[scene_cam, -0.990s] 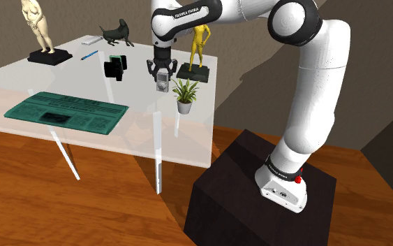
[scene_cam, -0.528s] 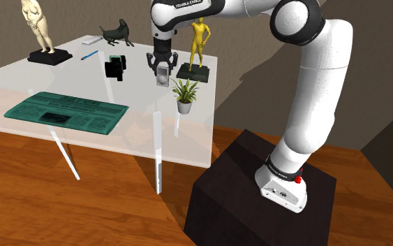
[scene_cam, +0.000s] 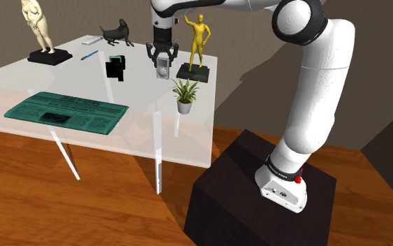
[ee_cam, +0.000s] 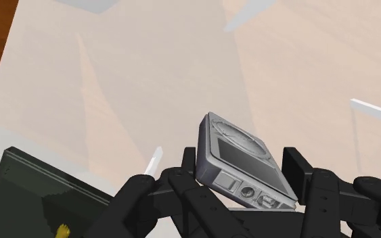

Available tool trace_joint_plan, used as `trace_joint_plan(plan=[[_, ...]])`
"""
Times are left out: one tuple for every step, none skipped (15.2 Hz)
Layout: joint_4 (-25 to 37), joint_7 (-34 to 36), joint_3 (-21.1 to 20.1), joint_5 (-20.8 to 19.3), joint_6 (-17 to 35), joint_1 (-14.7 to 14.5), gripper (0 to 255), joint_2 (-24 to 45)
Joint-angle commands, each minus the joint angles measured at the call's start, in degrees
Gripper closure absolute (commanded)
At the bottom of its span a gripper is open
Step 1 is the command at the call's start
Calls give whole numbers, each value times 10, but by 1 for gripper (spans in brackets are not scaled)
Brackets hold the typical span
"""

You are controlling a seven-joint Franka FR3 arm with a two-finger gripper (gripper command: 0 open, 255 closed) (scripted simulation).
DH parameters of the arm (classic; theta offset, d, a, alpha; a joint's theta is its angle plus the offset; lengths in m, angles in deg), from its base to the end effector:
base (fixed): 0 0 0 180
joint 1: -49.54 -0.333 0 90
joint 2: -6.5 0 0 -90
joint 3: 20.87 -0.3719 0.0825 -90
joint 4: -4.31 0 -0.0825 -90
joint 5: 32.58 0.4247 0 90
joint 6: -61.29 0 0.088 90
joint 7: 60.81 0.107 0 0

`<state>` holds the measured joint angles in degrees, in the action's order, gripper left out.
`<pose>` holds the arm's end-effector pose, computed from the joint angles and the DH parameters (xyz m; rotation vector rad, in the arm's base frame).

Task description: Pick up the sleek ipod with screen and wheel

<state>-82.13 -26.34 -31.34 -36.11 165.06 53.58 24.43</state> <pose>0.7087 0.0573 0.5311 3.0452 -0.7502 -0.0055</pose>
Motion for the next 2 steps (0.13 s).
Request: trace_joint_plan(plan=[[10, 0, 0, 0, -9, -1, 255, 1], [10, 0, 0, 0, -9, -1, 255, 1]])
